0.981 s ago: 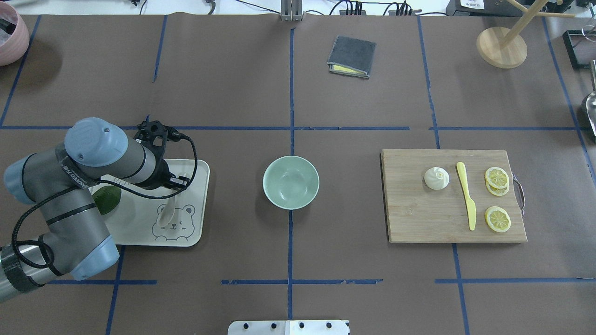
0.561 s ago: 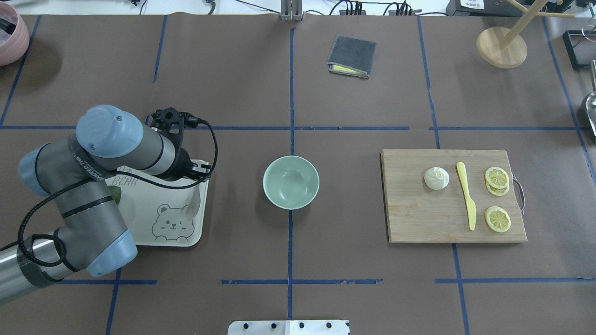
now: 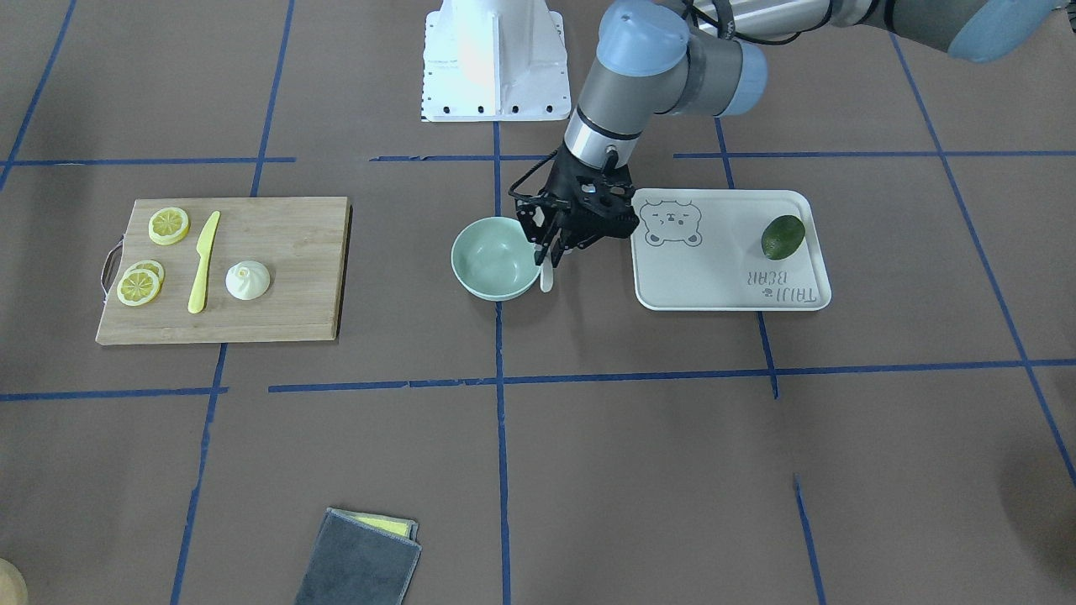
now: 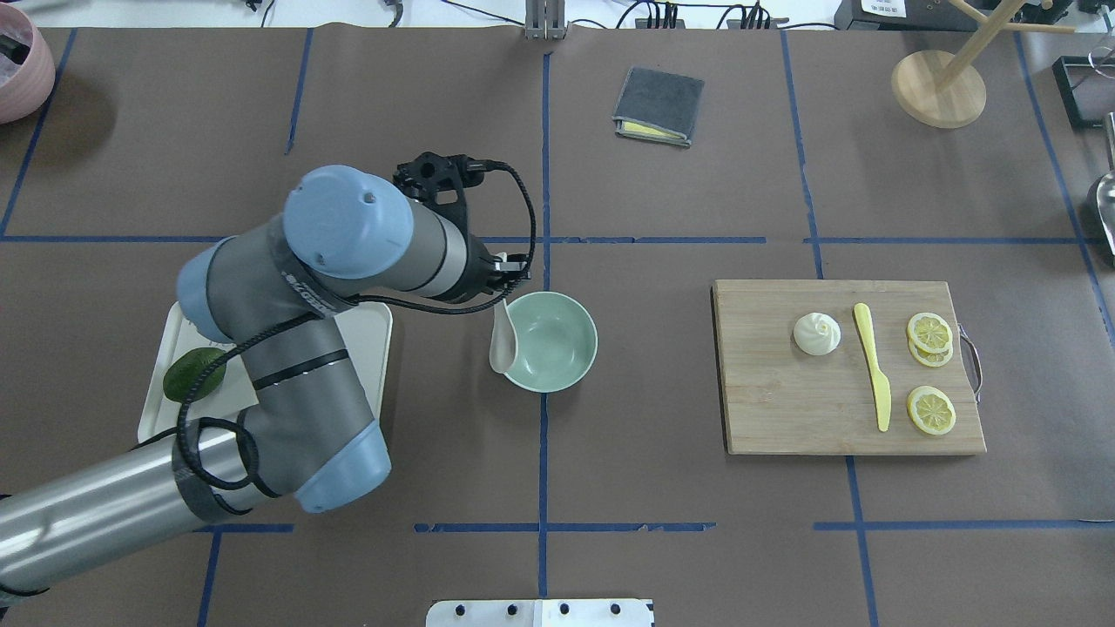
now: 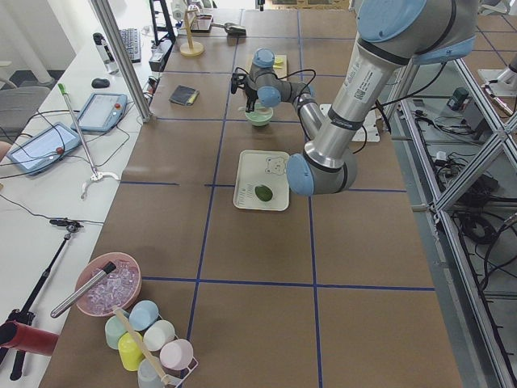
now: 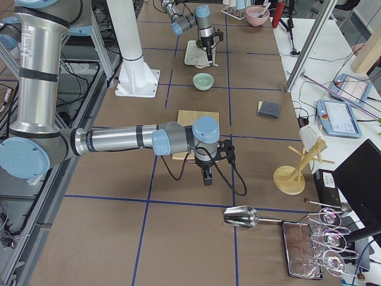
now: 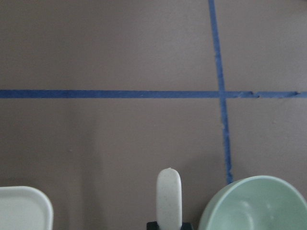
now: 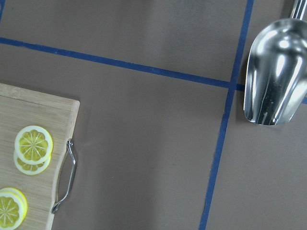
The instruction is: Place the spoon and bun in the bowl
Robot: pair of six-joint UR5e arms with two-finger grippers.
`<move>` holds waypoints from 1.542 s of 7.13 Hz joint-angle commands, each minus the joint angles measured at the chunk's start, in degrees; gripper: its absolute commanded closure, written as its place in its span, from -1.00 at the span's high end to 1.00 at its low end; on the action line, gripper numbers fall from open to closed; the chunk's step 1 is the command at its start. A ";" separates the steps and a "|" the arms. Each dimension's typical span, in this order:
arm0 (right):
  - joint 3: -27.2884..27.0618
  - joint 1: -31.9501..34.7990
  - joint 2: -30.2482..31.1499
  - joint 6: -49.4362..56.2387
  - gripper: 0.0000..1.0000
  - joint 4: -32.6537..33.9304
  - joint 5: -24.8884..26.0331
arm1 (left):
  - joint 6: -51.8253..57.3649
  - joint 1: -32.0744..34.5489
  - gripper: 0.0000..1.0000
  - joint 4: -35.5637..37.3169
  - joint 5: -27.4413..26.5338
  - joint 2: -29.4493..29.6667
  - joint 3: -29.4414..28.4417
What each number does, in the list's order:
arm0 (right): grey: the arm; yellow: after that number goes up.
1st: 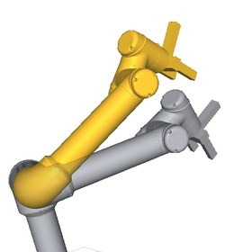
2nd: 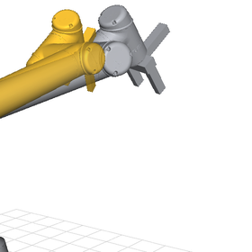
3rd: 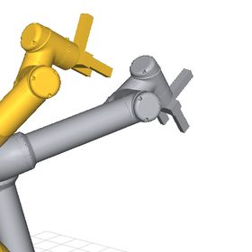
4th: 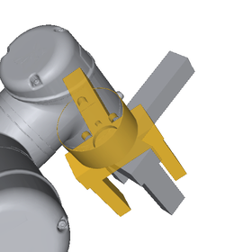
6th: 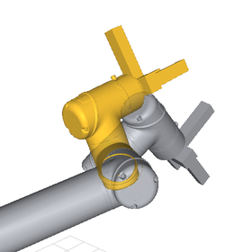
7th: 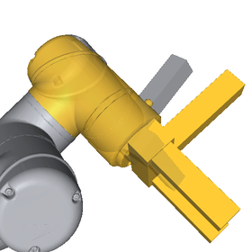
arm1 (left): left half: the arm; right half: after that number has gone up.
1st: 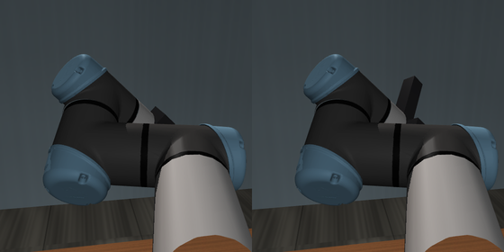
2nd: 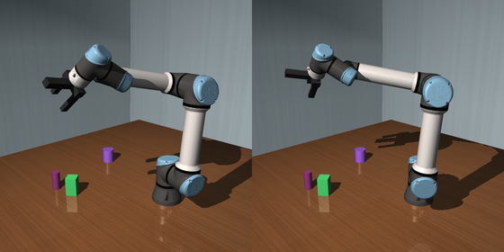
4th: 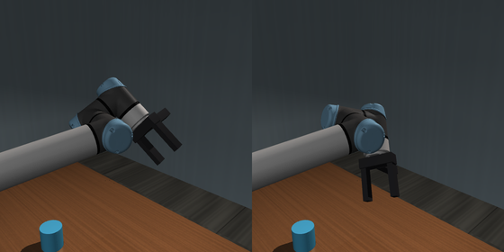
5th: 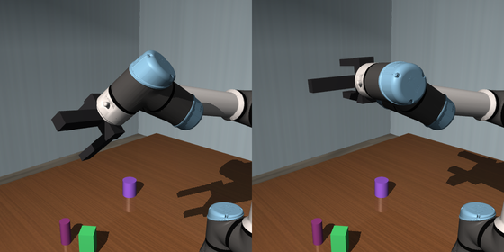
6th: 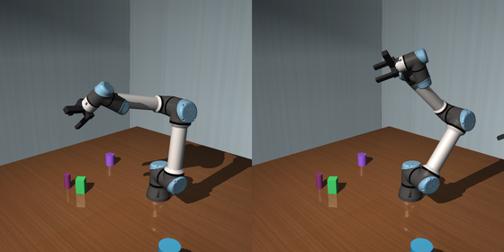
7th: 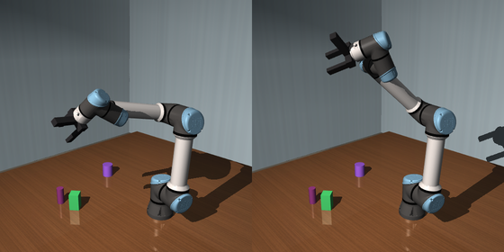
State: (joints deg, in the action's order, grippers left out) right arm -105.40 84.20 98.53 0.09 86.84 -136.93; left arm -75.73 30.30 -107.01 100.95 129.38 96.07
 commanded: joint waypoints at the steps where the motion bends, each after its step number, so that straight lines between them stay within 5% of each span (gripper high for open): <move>1: -0.07 0.00 0.00 0.00 1.00 0.00 0.00 | -2.76 -3.32 -1.00 -0.56 -5.23 3.69 -3.70; 4: 0.10 -0.09 -0.09 -0.09 1.00 0.00 -3.15 | -2.58 -3.76 -0.86 -2.84 -5.24 3.34 -5.28; 5: -0.07 -0.18 -0.09 -0.09 1.00 0.00 -3.25 | -2.15 -3.76 -0.29 -3.46 -5.32 3.25 -5.81; 7: -0.07 -1.92 -1.39 -4.36 1.00 -0.26 -4.48 | 0.91 -3.41 0.27 -3.47 -6.81 3.16 -5.99; 9: 0.02 -7.44 -1.67 -18.19 1.00 -10.13 -4.39 | 8.09 0.00 0.40 -2.86 -6.21 1.51 -5.03; 11: -0.33 -15.43 -2.28 -38.23 1.00 -23.75 -0.56 | 24.40 7.18 0.40 -2.94 1.65 -8.73 1.18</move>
State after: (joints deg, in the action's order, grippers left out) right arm -105.58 73.68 96.66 -26.35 71.23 -140.14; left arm -60.86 33.08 -109.94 97.47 126.74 93.59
